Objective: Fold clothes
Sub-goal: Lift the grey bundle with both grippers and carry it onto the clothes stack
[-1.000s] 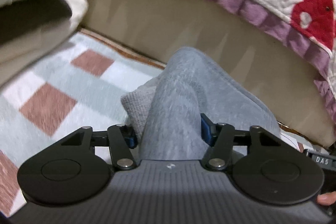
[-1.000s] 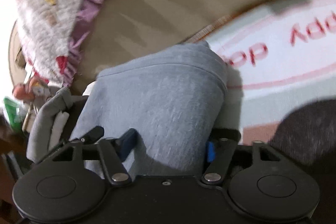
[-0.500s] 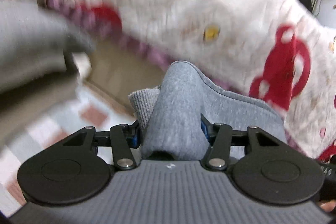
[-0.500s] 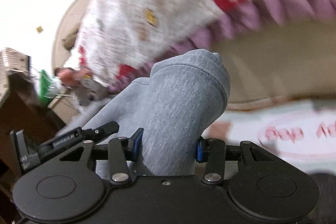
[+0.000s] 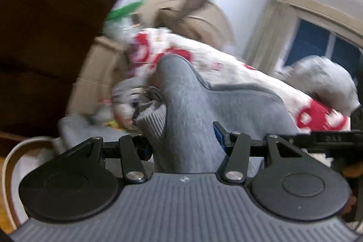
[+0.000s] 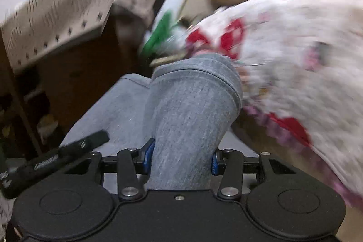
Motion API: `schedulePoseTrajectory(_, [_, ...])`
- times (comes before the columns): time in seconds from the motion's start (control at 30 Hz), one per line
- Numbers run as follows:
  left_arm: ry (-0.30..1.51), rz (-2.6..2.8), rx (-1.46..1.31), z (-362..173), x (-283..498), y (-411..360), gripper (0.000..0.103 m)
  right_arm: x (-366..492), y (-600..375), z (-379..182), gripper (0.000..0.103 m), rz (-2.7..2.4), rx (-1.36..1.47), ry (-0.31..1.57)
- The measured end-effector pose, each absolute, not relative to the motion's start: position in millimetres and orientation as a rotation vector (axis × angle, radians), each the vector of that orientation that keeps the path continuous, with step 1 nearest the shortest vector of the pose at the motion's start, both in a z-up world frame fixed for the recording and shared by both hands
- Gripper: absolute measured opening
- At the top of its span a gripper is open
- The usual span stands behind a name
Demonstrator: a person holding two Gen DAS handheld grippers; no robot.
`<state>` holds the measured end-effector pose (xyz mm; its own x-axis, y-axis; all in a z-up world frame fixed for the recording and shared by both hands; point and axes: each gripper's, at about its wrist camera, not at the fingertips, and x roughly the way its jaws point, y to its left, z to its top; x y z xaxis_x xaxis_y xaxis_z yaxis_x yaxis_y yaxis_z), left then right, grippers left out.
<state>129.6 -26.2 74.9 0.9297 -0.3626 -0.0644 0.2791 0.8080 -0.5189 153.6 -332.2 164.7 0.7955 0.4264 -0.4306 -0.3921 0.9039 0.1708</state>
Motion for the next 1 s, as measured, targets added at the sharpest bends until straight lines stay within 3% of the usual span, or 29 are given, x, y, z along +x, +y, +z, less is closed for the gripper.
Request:
schedulePoseTrajectory(0.2, [0.306, -0.267, -0.756, 15.0, 193.0, -1.5, 0.049, 242.1, -274.7, 154.8, 0.052, 0.500, -0.104, 0.518])
schedulePoseTrajectory(0.3, [0.360, -0.207, -0.835, -19.2, 218.9, 6.8, 0.049, 299.2, -269.0, 108.6, 0.060, 0.452, -0.090, 0.583])
schedulePoseTrajectory(0.37, [0.349, -0.224, -0.816, -22.5, 221.6, 11.7, 0.050, 322.3, -280.1, 81.8, 0.071, 0.379, 0.036, 0.661])
schedulePoseTrajectory(0.4, [0.347, -0.230, -0.817, -22.1, 221.3, 13.5, 0.050, 328.8, -288.2, 72.1, 0.072, 0.360, 0.122, 0.676])
schedulePoseTrajectory(0.7, [0.346, -0.242, -0.832, -25.3, 221.8, 13.2, 0.052, 222.1, -345.6, 70.7, 0.077, 0.254, 0.509, 0.449])
schedulePoseTrajectory(0.83, [0.351, -0.232, -0.844, -26.0, 222.2, 12.9, 0.053, 193.3, -344.6, 40.7, 0.091, 0.270, 0.644, 0.447])
schedulePoseTrajectory(0.93, [0.347, -0.223, -0.821, -23.4, 220.2, 11.0, 0.053, 203.8, -328.3, 24.7, 0.088, 0.258, 0.682, 0.482])
schedulePoseTrajectory(0.97, [0.329, -0.222, -0.788, -19.7, 217.7, 9.0, 0.051, 204.0, -320.7, 26.7, 0.074, 0.270, 0.642, 0.451])
schedulePoseTrajectory(1.0, [0.309, -0.221, -0.752, -15.7, 215.0, 7.0, 0.050, 204.0, -313.0, 28.9, 0.067, 0.283, 0.600, 0.420])
